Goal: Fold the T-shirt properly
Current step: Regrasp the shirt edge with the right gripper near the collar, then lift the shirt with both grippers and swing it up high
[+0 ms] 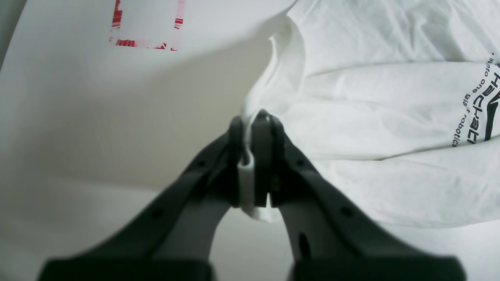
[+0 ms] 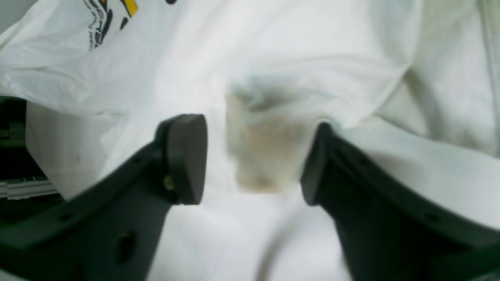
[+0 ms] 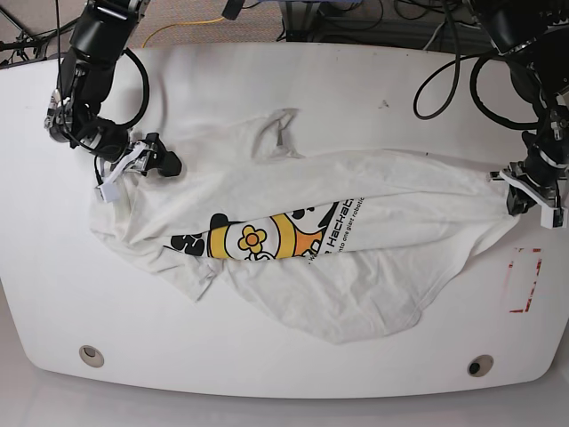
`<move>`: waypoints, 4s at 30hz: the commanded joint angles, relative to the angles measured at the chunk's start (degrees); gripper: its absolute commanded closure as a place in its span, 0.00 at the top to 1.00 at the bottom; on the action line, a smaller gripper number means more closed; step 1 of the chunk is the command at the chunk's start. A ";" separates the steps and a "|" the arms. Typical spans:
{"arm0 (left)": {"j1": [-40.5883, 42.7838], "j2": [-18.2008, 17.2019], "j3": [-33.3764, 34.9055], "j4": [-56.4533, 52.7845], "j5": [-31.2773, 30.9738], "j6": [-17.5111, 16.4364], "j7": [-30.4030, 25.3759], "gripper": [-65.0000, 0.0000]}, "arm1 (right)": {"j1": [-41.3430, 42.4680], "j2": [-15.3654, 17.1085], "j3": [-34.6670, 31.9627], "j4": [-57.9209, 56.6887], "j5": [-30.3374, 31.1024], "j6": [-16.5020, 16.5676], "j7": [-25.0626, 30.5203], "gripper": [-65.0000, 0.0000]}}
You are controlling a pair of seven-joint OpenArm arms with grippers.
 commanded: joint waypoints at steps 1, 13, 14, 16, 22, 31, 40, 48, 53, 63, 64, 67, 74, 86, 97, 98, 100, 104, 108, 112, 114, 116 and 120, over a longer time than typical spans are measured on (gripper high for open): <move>-0.48 -0.89 -0.18 1.06 -0.74 0.00 -1.61 0.00 | 1.58 1.13 0.55 2.09 2.74 0.36 0.00 0.41; -0.31 -0.89 -0.26 0.97 -0.74 0.00 -1.61 0.00 | 3.86 1.31 0.46 2.44 8.45 0.36 -0.97 0.45; -0.31 -0.89 -0.26 0.97 -0.74 0.00 -1.61 0.00 | 4.21 1.22 0.55 2.18 7.48 0.36 -0.80 0.45; -0.40 -0.89 -0.26 0.97 -0.74 0.00 -1.61 0.00 | 5.27 1.13 0.55 0.60 4.06 0.36 -0.71 0.45; -0.48 -0.89 -0.26 1.06 -0.74 0.00 -1.61 0.00 | 8.96 1.22 0.63 -4.59 -2.98 0.36 -0.62 0.45; -0.57 -0.89 -0.26 0.97 -0.74 0.00 -1.61 0.00 | 8.43 0.87 0.63 -4.68 -2.01 0.36 -0.62 0.44; -0.75 -0.89 0.09 0.97 -0.74 0.00 -1.61 0.00 | 7.47 -1.59 0.37 -4.68 -2.10 0.36 -0.62 0.43; -0.84 -0.89 1.49 0.97 -0.74 0.00 -1.61 0.00 | 7.12 -1.59 0.55 -4.50 -1.83 0.36 -0.71 0.00; -0.84 -0.89 1.58 1.32 -0.74 0.00 -1.61 0.00 | 5.27 -1.15 0.63 -1.16 -1.75 0.36 -0.97 0.00; -0.13 -0.98 1.49 5.81 -0.83 -0.09 -1.52 0.00 | -5.02 -1.51 0.63 16.95 -1.66 0.36 -2.20 0.00; 0.48 -0.98 1.49 6.51 -1.00 -0.09 -1.52 0.00 | -6.25 -1.59 0.63 18.71 -1.66 0.36 -2.20 0.00; 3.91 -0.98 1.93 9.41 -1.18 -0.09 -1.52 0.00 | -11.35 -1.68 0.72 24.95 -0.52 0.36 -2.20 0.00; 12.53 -0.80 1.23 13.19 -1.36 -0.09 -1.52 0.00 | -21.72 -1.59 6.17 31.54 8.01 0.36 -2.20 0.00; 7.34 -0.71 -2.02 16.09 -1.18 -4.83 -1.52 0.00 | -21.81 2.27 16.37 34.36 15.57 0.36 -2.20 0.00; -9.98 -0.98 6.33 13.28 -0.56 -4.83 -1.52 0.00 | -2.82 10.10 13.56 24.51 15.31 0.36 -2.20 0.00; -11.47 -1.50 6.86 12.49 -0.21 -4.83 -1.52 0.00 | -0.80 10.80 13.12 23.02 15.31 0.36 -2.20 0.00; -14.29 -2.56 8.44 11.17 1.37 -4.83 -1.52 0.00 | 2.54 12.12 11.71 20.20 15.31 0.36 -2.20 0.00; -20.35 -2.73 10.20 8.45 4.09 -4.83 -1.52 0.00 | 9.31 14.76 8.55 14.75 15.31 0.36 -2.20 0.00; -25.45 -2.56 10.20 6.42 6.64 -4.83 -1.52 0.00 | 15.20 17.13 5.65 11.41 15.31 0.36 -2.20 0.00; -32.13 -2.56 10.20 2.29 9.02 -4.83 -1.52 0.00 | 24.17 19.07 0.81 5.61 15.31 0.36 -2.20 0.00; -34.86 -2.56 10.02 0.89 9.46 -4.83 -1.52 0.00 | 28.57 20.38 -1.74 3.15 15.31 0.36 -2.20 0.00; -37.41 -2.56 9.93 -0.35 9.55 -4.75 -1.52 0.00 | 32.26 21.26 -3.59 0.95 15.31 0.36 -2.20 0.00; -42.15 -2.56 9.93 -2.28 10.51 -4.75 -1.52 0.00 | 41.23 22.05 -8.42 -3.88 15.31 0.36 -2.20 0.00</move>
